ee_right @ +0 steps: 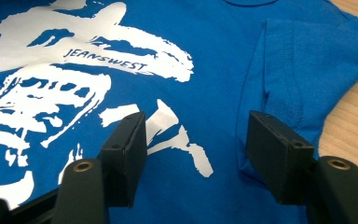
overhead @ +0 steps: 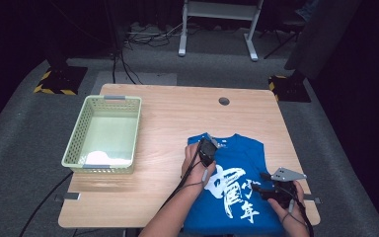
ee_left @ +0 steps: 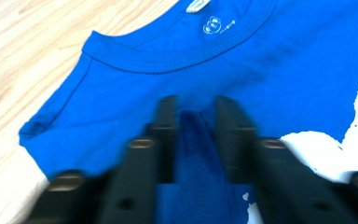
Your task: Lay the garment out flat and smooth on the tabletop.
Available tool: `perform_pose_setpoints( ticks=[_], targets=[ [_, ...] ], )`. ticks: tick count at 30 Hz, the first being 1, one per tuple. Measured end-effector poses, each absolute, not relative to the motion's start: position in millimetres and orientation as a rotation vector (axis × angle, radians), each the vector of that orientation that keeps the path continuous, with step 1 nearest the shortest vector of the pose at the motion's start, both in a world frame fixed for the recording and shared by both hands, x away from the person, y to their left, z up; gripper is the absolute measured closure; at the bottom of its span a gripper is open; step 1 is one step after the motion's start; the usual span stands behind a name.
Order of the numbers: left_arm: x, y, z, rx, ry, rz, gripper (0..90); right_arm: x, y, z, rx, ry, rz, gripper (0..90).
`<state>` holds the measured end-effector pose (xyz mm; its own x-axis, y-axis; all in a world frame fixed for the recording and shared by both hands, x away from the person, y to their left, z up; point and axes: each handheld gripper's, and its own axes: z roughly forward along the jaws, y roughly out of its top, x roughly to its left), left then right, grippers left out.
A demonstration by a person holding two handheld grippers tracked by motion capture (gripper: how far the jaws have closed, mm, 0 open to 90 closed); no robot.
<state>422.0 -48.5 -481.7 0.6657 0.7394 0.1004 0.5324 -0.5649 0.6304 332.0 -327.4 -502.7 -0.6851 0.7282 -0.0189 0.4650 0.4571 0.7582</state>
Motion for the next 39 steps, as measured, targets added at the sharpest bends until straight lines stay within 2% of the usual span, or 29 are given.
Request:
perform_pose_setpoints(
  ticks=[2, 3, 17, 28, 39],
  targets=[
    [422.2, -47.5, -480.7, 2.309, 0.979, 0.478, 87.8, 332.0, -327.4, -502.7, 1.013, 2.37, 1.077, 38.6],
    [422.5, -47.4, -480.3, 2.305, 0.979, 0.48, 88.3, 332.0, -327.5, -502.7, 1.013, 2.37, 1.077, 38.6],
    [415.3, -32.0, -451.4, 2.264, 0.944, 0.524, 88.0, 332.0, -327.4, -502.6, 1.012, 2.37, 1.076, 38.6],
    [408.8, 1.0, -424.2, 2.213, 0.958, 0.57, 87.6, 331.9, -327.3, -502.7, 1.012, 2.37, 1.076, 38.6],
    [405.5, 31.2, -419.5, 2.181, 1.025, 0.593, 87.1, 331.8, -327.3, -502.6, 1.012, 2.37, 1.075, 38.5]
  ],
)
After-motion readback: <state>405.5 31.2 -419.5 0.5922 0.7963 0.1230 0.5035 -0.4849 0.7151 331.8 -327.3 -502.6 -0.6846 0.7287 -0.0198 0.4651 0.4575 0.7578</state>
